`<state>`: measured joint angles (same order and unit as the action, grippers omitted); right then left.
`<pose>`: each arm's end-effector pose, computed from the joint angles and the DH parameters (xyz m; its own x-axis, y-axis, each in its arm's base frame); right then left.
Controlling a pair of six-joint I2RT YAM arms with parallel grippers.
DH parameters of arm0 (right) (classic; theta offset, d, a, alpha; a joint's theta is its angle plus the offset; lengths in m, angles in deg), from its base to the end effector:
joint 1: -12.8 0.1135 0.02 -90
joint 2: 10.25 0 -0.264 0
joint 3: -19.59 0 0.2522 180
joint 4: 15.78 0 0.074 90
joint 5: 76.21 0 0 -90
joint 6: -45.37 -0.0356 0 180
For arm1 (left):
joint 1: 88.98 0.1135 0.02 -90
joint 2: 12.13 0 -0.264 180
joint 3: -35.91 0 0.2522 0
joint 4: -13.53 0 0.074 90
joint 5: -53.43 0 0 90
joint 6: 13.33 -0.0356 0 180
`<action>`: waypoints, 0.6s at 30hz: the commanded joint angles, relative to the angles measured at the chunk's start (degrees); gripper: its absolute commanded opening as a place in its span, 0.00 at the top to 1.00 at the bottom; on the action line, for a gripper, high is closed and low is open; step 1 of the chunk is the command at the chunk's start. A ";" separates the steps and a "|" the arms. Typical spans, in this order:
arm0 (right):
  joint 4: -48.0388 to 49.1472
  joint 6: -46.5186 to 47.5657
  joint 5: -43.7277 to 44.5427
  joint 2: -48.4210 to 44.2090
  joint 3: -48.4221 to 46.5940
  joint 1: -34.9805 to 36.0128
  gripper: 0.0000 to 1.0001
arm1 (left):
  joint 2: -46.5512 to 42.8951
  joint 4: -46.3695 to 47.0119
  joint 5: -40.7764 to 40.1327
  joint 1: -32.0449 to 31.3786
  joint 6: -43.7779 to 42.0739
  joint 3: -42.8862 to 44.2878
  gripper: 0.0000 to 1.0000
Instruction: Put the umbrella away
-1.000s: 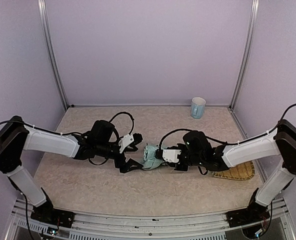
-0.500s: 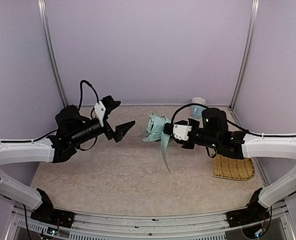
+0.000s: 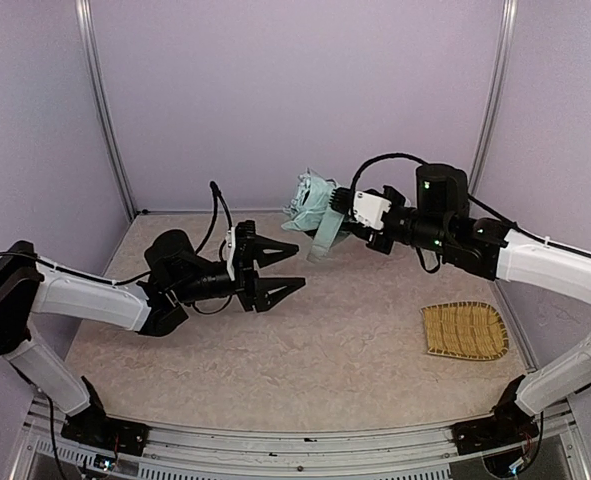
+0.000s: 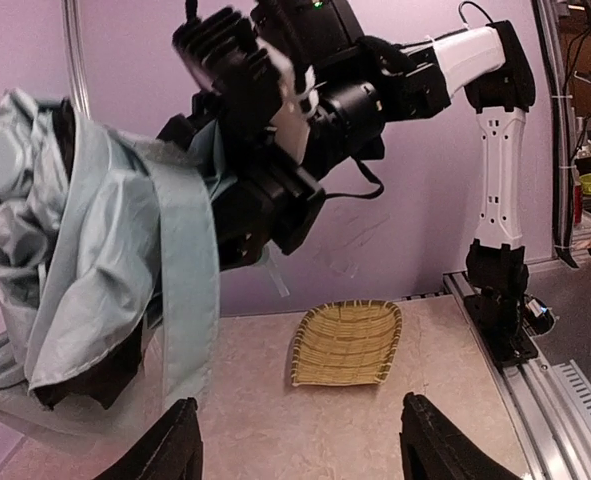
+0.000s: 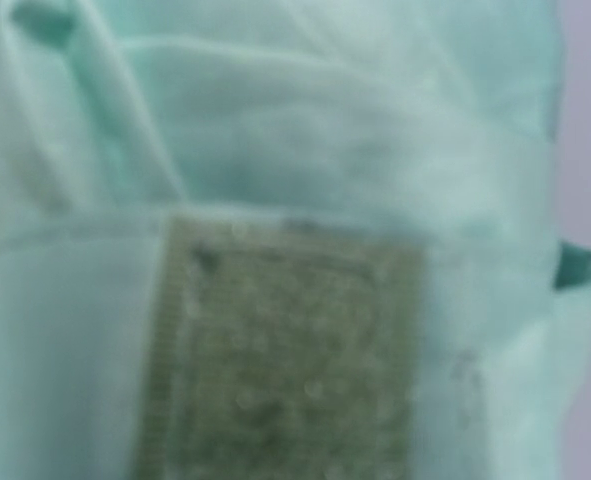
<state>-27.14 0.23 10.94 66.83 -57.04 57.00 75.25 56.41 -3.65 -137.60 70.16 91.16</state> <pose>0.2285 0.2246 0.3464 0.4118 -0.5823 -0.7010 -0.6218 0.3828 -0.6832 0.1994 -0.2556 0.2625 0.2339 -0.1216 -0.9646 0.9625 0.1691 0.2121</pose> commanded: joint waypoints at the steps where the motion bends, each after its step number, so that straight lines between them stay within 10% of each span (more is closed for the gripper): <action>1: -2.30 -1.63 -4.52 -1.76 -5.70 -0.35 1.00 | 6.49 7.96 6.33 3.34 8.17 4.33 0.34; 14: -2.57 -2.72 -8.31 -2.48 -8.32 -0.35 1.00 | 12.38 3.25 8.25 -0.62 0.74 9.60 0.29; 18: -2.40 -2.87 -9.06 -2.33 -8.86 -0.35 1.00 | 13.62 1.89 9.73 -0.77 0.70 10.33 0.64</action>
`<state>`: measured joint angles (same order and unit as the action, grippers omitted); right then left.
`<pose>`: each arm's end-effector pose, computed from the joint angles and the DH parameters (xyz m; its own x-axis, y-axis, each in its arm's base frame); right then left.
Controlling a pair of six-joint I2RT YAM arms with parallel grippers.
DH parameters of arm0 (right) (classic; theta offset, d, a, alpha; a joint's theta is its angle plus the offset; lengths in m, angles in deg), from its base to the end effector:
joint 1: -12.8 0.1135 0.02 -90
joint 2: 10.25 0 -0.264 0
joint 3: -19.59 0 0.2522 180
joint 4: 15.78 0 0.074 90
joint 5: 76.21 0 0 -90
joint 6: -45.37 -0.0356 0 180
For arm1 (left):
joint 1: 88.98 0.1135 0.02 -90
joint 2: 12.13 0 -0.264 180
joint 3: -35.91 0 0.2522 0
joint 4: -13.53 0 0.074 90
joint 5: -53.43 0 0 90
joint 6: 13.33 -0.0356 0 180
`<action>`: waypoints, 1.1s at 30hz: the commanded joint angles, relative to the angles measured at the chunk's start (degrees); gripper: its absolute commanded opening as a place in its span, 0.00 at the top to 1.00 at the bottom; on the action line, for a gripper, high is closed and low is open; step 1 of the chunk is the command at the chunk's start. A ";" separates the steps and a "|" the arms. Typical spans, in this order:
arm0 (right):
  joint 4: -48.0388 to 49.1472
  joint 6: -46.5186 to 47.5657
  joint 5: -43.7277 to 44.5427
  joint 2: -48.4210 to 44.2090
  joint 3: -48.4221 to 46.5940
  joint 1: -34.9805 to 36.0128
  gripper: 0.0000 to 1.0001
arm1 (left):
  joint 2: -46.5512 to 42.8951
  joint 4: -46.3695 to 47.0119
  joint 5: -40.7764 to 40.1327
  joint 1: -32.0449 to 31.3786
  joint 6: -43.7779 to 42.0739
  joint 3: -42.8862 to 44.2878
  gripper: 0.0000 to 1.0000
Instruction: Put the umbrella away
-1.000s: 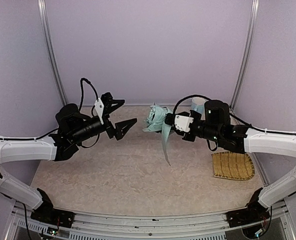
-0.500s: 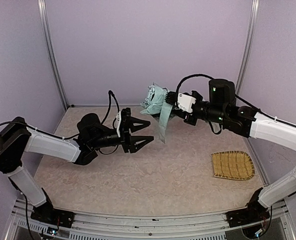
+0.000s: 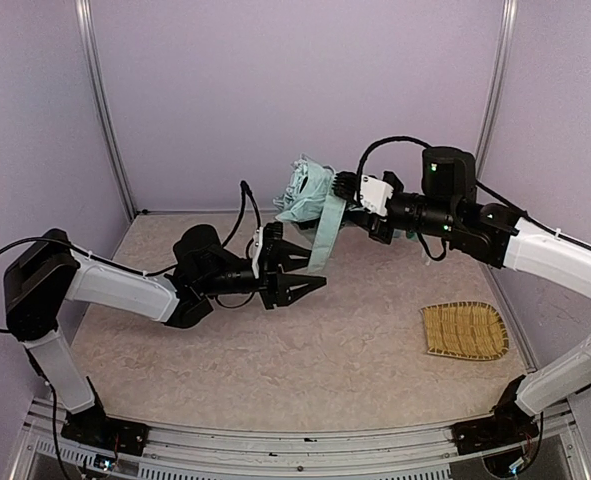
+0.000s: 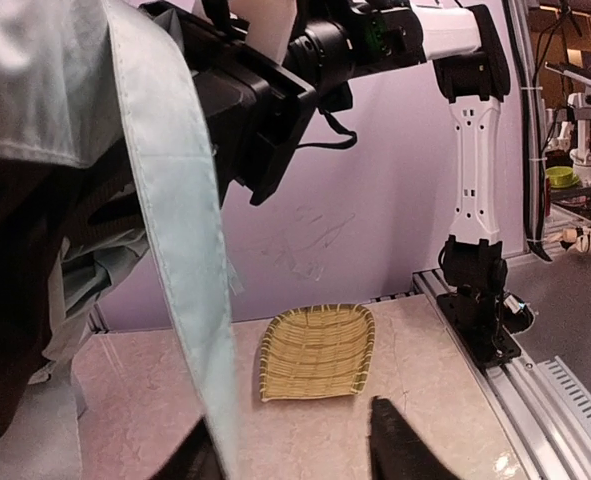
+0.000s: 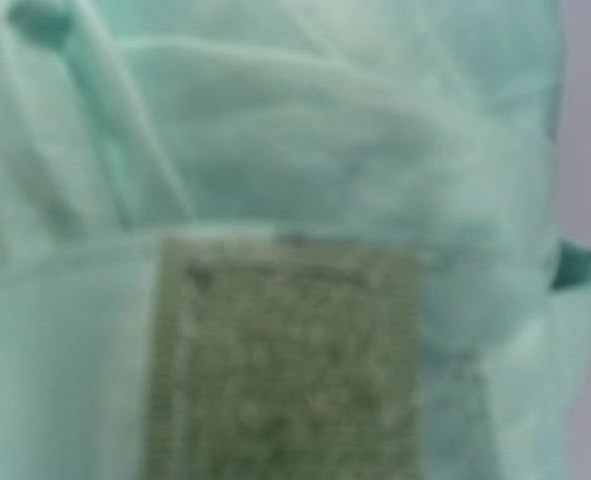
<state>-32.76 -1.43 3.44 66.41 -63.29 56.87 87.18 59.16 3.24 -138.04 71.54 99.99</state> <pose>0.2232 0.2250 0.3773 0.4574 -0.4945 -0.7391 -0.6830 0.3369 -0.6481 0.2242 -0.2932 0.2468 0.2066 -0.1333 -0.9693 0.9784 0.0397 0.2031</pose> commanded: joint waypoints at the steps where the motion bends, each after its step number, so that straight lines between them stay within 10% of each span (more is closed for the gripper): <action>1: 3.20 -1.38 -1.68 -1.87 -2.74 -0.28 1.00 | 1.72 -1.13 3.29 -0.34 -0.52 1.53 0.78; 4: 2.75 -2.32 -2.20 -1.69 -3.61 -0.60 1.00 | 1.46 -2.73 4.40 -0.70 -1.22 1.30 1.00; 12: -1.78 -8.83 -5.30 -3.19 -7.54 -5.18 1.00 | 0.90 -12.63 1.46 1.98 -5.28 -0.03 1.00; 26: -14.71 -9.39 -44.17 -7.55 -6.74 -6.89 1.00 | 8.64 -28.85 -2.61 10.48 -25.97 9.85 1.00; 33: -27.13 -4.51 -29.08 -4.76 -2.81 4.04 1.00 | 10.25 -37.96 -3.27 13.30 -37.86 17.50 1.00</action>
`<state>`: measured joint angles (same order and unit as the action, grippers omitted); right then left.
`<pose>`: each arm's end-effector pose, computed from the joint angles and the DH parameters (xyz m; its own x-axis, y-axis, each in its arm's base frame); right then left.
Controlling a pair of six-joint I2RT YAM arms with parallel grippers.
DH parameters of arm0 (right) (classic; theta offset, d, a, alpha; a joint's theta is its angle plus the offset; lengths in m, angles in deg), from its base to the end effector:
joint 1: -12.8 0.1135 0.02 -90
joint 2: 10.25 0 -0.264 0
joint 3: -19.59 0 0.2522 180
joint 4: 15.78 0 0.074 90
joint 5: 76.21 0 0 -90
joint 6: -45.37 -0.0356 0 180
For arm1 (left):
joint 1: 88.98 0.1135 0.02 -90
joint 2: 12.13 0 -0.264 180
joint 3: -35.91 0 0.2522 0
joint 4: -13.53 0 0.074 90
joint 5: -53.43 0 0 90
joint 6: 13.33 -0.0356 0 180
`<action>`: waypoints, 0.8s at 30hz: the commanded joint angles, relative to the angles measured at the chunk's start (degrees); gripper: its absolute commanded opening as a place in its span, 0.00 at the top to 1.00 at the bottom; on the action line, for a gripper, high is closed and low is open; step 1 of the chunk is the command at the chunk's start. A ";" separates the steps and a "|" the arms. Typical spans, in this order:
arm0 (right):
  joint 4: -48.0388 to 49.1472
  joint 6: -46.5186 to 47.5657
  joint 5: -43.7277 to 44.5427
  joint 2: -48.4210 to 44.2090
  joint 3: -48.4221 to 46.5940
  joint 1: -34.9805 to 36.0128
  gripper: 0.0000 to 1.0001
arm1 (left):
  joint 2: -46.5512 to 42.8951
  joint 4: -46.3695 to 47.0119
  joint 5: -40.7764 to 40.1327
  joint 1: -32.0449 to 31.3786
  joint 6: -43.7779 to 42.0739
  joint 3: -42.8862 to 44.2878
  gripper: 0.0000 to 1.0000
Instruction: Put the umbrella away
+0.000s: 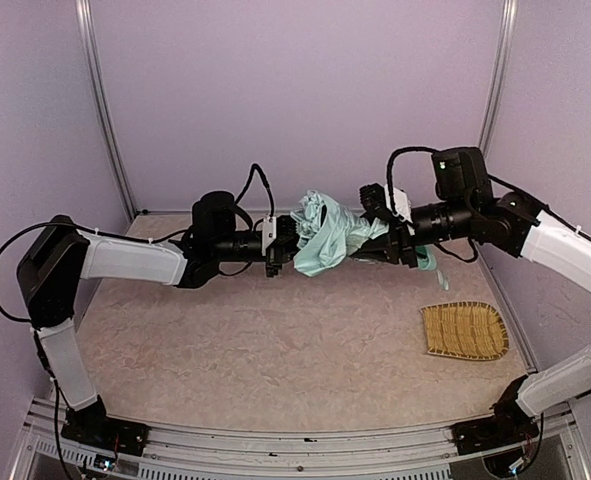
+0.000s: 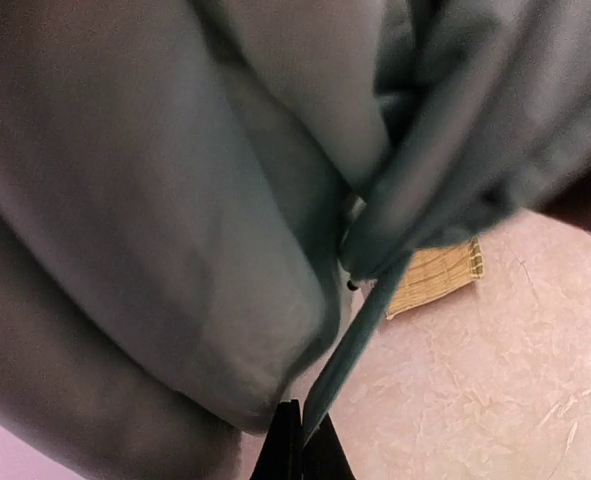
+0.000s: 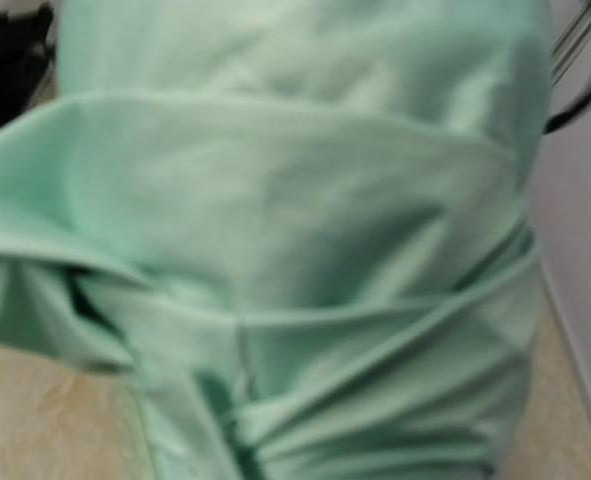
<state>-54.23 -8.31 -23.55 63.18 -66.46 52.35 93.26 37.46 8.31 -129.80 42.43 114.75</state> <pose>0.2044 0.1968 0.3771 0.2785 -0.3807 -0.8817 -0.9461 0.0495 -0.3202 0.2975 -0.2902 0.2508 0.5322 0.0672 -0.8440 0.8434 0.0456 0.5354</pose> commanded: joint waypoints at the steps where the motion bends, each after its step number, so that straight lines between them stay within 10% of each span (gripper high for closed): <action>1: -6.59 2.96 0.49 -0.60 1.55 10.49 1.00 | 4.65 -17.69 -9.54 4.98 -10.86 4.32 1.00; 11: -5.58 2.81 13.24 10.57 14.85 22.02 1.00 | 5.97 -25.79 -16.54 5.67 -26.38 14.31 1.00; 24: 1.61 8.56 30.31 22.17 22.38 27.24 1.00 | -2.51 -19.08 -10.62 -0.65 -30.25 3.14 1.00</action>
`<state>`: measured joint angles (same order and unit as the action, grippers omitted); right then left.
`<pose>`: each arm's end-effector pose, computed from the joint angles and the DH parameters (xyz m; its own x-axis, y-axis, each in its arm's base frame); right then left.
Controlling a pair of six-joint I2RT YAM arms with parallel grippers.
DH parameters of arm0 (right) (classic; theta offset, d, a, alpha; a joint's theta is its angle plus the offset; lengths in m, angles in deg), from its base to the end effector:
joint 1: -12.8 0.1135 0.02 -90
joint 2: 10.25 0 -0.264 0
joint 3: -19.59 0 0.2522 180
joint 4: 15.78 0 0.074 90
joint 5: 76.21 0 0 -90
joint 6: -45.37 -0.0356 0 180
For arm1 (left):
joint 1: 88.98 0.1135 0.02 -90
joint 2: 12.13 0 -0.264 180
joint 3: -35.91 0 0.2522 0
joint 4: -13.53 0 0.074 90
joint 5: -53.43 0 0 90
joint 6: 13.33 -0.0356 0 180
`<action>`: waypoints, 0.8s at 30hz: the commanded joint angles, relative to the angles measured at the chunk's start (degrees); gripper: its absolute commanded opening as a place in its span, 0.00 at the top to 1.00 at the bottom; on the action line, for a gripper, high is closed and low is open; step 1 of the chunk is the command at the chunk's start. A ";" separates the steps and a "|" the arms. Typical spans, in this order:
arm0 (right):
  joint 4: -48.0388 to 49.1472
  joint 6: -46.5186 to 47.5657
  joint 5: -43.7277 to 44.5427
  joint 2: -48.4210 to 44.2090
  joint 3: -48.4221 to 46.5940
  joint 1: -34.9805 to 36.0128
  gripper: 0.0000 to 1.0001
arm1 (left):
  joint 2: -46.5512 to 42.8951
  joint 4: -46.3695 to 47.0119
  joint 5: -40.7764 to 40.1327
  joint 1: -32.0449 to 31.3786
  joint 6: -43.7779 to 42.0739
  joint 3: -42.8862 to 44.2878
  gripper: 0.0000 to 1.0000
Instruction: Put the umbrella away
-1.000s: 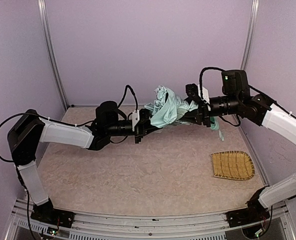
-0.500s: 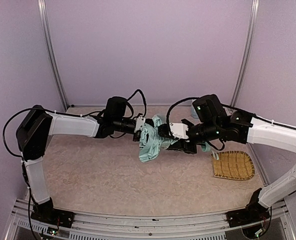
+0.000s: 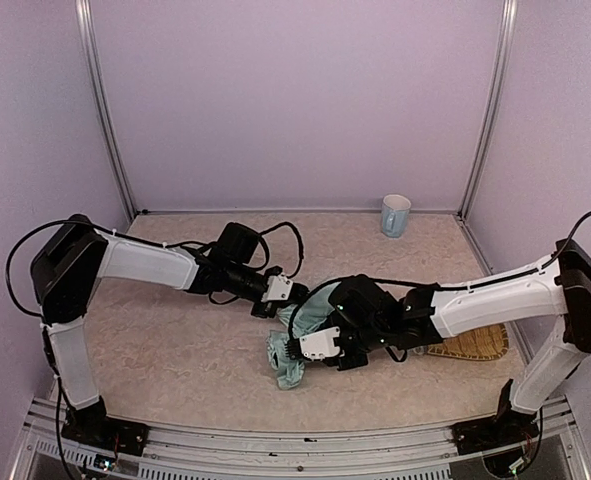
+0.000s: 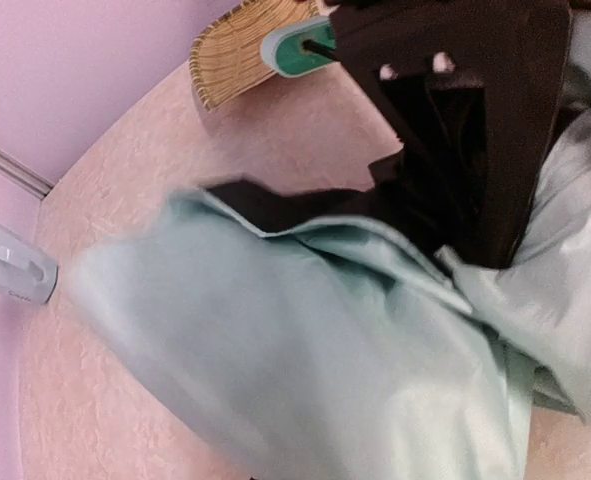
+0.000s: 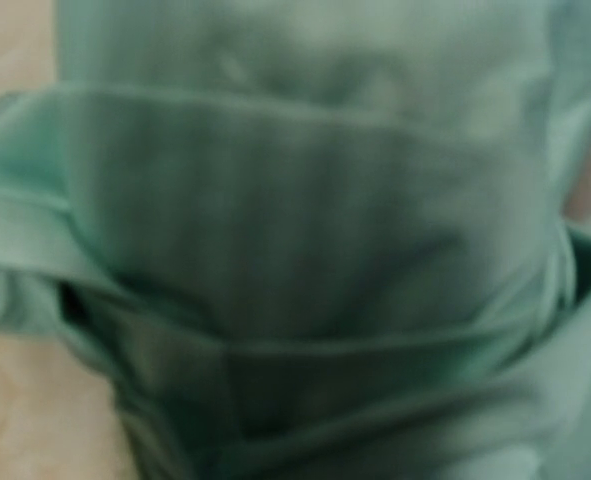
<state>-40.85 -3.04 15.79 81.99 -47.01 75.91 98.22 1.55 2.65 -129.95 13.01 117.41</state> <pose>0.1490 0.2911 0.1834 0.3232 -0.8294 -0.4557 -0.8915 -0.1054 -0.4405 0.2945 -0.2855 0.1729 0.5599 0.4333 -0.7062 0.8281 -0.2638 0.4947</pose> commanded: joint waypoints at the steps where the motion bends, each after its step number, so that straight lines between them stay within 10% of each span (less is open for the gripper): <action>1: -11.69 3.45 -9.19 4.09 2.75 3.65 1.00 | -7.57 18.15 -4.92 -1.25 -0.83 -0.24 1.00; 14: -7.64 -0.01 -8.44 7.97 4.40 3.55 1.00 | -5.71 23.77 -8.01 -4.36 6.48 -2.88 1.00; 24: 9.04 -4.05 11.72 9.00 6.11 2.22 1.00 | -9.84 27.93 -9.49 -10.96 25.34 -15.48 1.00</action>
<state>-32.22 -4.75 20.60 88.05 -43.38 78.14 92.67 15.14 -6.95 -139.15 26.95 103.45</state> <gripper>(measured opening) 0.352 0.011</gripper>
